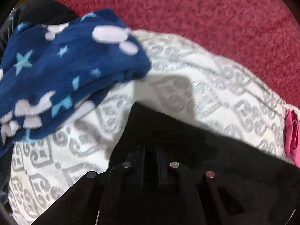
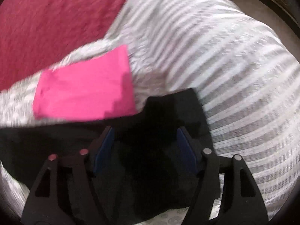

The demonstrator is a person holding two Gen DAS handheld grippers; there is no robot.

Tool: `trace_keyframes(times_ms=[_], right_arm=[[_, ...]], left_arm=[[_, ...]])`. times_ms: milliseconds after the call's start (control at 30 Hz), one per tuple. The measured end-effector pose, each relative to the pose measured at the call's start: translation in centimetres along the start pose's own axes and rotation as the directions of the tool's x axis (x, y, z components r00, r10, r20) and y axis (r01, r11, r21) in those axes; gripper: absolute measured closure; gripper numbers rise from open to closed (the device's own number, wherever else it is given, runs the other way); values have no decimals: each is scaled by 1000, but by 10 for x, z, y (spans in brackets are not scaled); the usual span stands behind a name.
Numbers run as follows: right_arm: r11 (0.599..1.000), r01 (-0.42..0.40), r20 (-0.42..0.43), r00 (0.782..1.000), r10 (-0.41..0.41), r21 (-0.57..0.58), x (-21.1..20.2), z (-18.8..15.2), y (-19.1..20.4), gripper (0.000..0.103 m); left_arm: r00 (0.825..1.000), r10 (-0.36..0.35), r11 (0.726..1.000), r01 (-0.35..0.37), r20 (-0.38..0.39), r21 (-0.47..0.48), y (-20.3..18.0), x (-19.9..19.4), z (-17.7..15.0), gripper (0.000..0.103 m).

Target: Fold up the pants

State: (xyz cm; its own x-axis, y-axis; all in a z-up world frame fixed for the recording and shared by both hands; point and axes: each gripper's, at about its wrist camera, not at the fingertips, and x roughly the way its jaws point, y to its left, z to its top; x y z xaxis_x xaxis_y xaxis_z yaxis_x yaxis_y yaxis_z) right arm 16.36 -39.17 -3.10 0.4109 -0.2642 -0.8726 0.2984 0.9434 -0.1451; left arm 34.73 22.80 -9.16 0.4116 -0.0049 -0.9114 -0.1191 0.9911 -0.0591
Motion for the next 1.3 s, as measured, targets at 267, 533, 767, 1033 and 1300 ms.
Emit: trace_keyframes(times_ms=[267, 533, 767, 1033, 1300], right_arm=[[974, 223, -63, 972, -226, -44, 81, -11, 4, 34], [993, 112, 67, 992, -109, -47, 2, -49, 24, 33], [998, -59, 68, 996, 60, -20, -46, -125, 31, 33], [971, -227, -29, 973, 229, 78, -41, -171, 57, 33], [953, -253, -28, 965, 261, 169, -44, -180, 50, 33]], left_arm=[[994, 40, 999, -41, 98, 11, 1, -8, 34, 88], [986, 83, 996, -89, 145, 33, 31, -57, 11, 56], [988, -126, 991, 129, 86, -24, 52, -88, -74, 41], [911, -409, 880, 380, -48, -284, 42, -31, -102, 40], [924, -381, 857, 362, 22, -366, 32, -5, -65, 96]])
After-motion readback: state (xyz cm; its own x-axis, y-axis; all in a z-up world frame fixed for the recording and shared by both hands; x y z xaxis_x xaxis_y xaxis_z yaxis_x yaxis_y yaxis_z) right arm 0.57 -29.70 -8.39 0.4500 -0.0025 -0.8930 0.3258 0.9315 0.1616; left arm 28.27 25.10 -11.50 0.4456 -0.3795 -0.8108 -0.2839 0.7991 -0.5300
